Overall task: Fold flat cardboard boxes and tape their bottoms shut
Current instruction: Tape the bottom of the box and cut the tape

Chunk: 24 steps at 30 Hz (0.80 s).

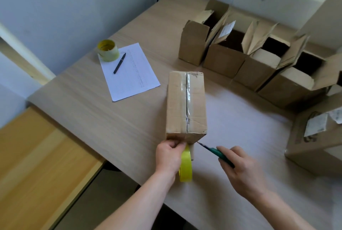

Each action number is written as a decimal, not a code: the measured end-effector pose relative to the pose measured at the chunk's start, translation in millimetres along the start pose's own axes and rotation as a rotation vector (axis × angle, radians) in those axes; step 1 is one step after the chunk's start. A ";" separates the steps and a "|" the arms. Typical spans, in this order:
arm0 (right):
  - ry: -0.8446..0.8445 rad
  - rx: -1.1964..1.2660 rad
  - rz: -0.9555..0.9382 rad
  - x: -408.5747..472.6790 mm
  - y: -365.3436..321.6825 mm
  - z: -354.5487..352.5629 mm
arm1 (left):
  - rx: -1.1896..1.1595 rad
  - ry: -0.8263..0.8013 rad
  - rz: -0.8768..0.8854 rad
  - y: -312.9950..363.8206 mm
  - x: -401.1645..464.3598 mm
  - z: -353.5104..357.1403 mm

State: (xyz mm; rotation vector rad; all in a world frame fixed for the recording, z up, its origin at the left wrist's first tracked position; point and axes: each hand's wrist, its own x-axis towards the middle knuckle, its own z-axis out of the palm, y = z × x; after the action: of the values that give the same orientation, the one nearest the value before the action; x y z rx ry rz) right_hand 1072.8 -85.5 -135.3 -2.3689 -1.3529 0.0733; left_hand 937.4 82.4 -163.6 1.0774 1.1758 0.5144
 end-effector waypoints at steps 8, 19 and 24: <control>-0.289 -0.137 0.497 -46.2 39.8 21.7 | 0.029 0.025 -0.025 6.6 1.5 4.2; 0.033 0.006 -0.314 98.8 -77.8 -2.3 | 0.035 0.026 -0.046 15.7 -2.8 2.4; 0.067 -0.006 -0.355 107.4 -70.1 9.1 | 0.132 0.050 -0.056 20.5 2.8 4.1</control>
State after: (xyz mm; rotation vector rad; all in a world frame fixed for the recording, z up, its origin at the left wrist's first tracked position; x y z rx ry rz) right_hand 1070.2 38.3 -100.9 -2.0792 -1.7158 -0.1108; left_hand 946.2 92.0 -147.0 1.1460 1.2943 0.4271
